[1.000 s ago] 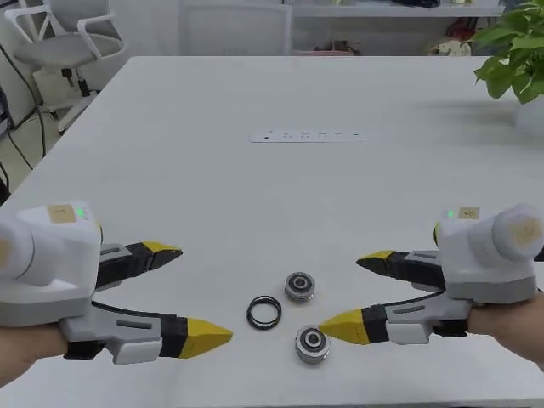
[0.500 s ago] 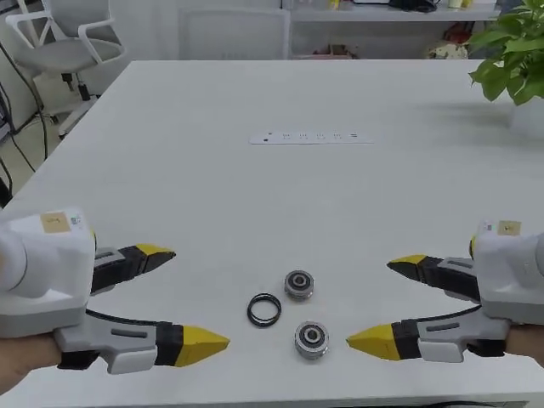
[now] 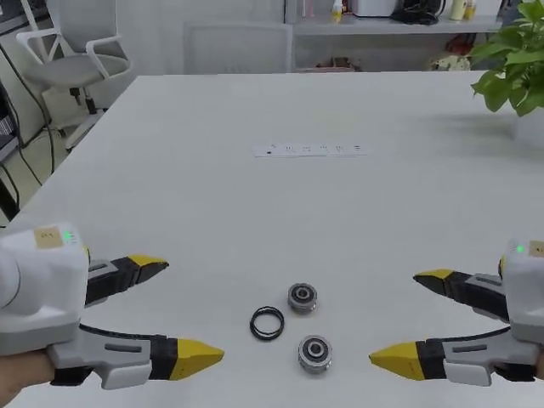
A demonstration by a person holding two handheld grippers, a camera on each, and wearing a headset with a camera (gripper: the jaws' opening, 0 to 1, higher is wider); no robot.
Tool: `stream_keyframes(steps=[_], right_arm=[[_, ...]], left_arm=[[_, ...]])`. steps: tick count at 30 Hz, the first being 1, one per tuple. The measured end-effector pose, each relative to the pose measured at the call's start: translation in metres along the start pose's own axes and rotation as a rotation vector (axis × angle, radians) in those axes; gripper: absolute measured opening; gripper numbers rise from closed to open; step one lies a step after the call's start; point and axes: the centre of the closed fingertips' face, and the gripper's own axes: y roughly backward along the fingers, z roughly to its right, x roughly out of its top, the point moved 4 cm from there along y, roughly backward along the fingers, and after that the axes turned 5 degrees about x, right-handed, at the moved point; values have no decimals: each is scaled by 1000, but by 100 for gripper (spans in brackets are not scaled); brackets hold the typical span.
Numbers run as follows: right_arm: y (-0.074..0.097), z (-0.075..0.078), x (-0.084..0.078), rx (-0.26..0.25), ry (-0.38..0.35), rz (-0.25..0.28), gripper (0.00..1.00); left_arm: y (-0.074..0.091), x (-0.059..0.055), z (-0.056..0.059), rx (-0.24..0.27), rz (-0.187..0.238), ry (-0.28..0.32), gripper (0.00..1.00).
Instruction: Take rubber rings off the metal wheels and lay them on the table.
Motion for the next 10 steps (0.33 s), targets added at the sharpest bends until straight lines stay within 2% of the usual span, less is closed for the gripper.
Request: stream_keyframes(steps=[10], right_arm=[[1, -2, -7, 10, 0, -12, 89]], left_arm=[[4, -2, -3, 20, -9, 8, 86]])
